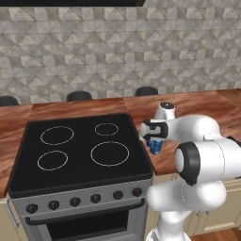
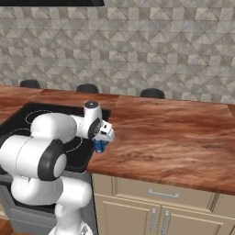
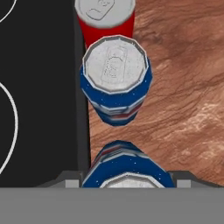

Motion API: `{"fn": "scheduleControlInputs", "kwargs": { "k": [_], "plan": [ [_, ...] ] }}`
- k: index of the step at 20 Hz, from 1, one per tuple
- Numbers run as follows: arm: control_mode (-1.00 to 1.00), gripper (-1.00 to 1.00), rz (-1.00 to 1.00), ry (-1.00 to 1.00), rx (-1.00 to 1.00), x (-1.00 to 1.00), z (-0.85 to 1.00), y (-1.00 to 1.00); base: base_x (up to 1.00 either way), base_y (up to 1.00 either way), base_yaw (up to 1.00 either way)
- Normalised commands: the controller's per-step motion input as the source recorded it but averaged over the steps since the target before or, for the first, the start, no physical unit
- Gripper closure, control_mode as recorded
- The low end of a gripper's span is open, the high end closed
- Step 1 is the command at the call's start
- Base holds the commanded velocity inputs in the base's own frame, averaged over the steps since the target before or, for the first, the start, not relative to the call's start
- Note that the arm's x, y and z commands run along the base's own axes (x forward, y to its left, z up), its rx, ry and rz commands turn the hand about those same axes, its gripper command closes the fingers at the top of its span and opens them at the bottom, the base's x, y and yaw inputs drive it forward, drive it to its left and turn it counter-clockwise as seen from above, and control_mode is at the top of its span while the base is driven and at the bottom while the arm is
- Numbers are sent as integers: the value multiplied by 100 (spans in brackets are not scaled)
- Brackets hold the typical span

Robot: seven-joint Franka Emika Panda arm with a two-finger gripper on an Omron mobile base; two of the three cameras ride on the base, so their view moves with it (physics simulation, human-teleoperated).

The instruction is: Four empty soda cans are scattered around the kitchen. Gather all the cans and cluster them next to the stove for recycling.

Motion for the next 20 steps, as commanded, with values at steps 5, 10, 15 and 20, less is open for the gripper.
{"fn": "scheduleControlInputs", "kwargs": {
  "k": [5,10,15,20],
  "plan": [
    [-100,100,0,1,0,0,-20,2,0,0,0],
    [-100,100,0,2,0,0,-14,3,0,0,0],
    [-100,100,0,0,0,0,-6,1,0,0,0],
    [-100,100,0,0,0,0,0,0,0,0,0]
  ]
}}
